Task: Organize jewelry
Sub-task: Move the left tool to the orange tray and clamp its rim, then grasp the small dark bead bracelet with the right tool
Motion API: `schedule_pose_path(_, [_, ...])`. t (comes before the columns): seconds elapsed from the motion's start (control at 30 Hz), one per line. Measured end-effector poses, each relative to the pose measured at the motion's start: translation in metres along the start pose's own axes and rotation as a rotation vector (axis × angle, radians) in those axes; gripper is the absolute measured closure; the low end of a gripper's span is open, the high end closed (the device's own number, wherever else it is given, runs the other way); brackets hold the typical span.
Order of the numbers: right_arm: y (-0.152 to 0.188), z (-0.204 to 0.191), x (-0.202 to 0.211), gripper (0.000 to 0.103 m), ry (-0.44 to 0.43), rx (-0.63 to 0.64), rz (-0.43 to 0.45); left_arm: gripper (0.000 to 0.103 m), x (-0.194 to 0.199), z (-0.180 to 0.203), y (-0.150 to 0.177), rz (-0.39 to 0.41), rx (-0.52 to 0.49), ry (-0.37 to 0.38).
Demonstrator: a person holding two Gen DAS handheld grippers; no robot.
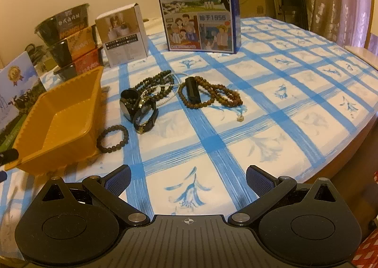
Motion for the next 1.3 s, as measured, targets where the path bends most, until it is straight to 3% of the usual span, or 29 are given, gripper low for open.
schedule_pose_path(0.1, [-0.002, -0.003, -0.01, 0.0, 0.003, 0.003, -0.009, 0.028, -0.014, -0.002, 0.0, 0.028, 0.013, -0.021])
schedule_pose_path(0.3, [-0.004, -0.006, -0.031, 0.0, 0.011, 0.006, -0.04, 0.052, -0.036, 0.0, 0.006, 0.051, 0.028, -0.08])
schedule_pose_path(0.53, [-0.005, -0.009, -0.056, 0.0, 0.004, 0.01, -0.072, 0.062, -0.054, 0.002, 0.006, 0.057, 0.051, -0.119])
schedule_pose_path(0.7, [-0.008, -0.015, -0.067, 0.0, 0.0, 0.024, -0.078, 0.082, -0.061, 0.003, 0.003, 0.072, 0.037, -0.129])
schedule_pose_path(0.77, [-0.009, -0.016, -0.069, 0.0, -0.003, 0.029, -0.077, 0.097, -0.064, -0.001, 0.0, 0.07, 0.025, -0.134])
schedule_pose_path(1.1, [-0.014, -0.033, -0.075, 0.0, -0.077, 0.08, -0.035, 0.098, -0.069, -0.015, -0.016, 0.064, -0.128, -0.102])
schedule_pose_path(1.3, [-0.015, -0.051, -0.082, 0.033, -0.154, 0.148, -0.023, 0.101, -0.064, -0.016, -0.032, 0.095, -0.257, -0.066])
Point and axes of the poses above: each gripper's, at about its wrist camera, not at the fingertips, and x roughly against the way its jaws point, z to its right, y to its underside, the point moved 3 cm from there along -x, roughly the way its jaws point, and after that the axes turned 12 degrees about -x, right-handed, at the moved point
